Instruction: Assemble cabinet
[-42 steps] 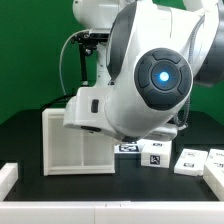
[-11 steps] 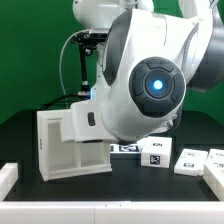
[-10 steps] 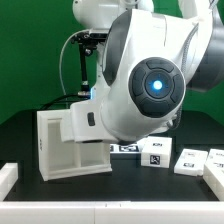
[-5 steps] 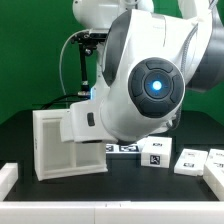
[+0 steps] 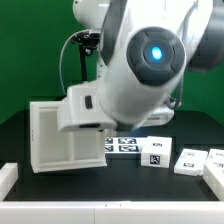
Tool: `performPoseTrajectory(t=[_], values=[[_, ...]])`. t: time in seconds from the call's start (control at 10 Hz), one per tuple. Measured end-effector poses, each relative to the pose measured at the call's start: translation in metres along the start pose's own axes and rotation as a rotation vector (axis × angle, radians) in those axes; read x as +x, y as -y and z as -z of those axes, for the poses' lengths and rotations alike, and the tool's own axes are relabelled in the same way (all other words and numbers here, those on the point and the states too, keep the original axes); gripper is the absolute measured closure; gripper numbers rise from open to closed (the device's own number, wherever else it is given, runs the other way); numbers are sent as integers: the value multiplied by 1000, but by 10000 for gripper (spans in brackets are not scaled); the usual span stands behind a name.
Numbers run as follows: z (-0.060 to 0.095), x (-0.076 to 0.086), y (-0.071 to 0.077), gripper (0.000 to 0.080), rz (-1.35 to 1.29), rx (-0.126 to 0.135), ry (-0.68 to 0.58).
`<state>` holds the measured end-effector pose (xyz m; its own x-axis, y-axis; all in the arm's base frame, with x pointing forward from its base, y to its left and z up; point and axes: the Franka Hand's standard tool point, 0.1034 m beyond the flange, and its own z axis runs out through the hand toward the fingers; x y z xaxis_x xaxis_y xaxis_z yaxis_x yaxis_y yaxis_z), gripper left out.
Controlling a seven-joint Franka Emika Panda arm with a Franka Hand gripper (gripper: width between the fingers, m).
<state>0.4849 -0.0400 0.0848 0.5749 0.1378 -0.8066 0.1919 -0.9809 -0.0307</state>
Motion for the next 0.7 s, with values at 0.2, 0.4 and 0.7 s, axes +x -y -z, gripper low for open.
performPoseTrajectory(t=[0.2, 0.4, 0.7], values=[[7, 1, -4, 534, -5, -9, -134], [20, 1, 1, 534, 3, -13, -304], [41, 1, 1, 534, 20, 14, -550]])
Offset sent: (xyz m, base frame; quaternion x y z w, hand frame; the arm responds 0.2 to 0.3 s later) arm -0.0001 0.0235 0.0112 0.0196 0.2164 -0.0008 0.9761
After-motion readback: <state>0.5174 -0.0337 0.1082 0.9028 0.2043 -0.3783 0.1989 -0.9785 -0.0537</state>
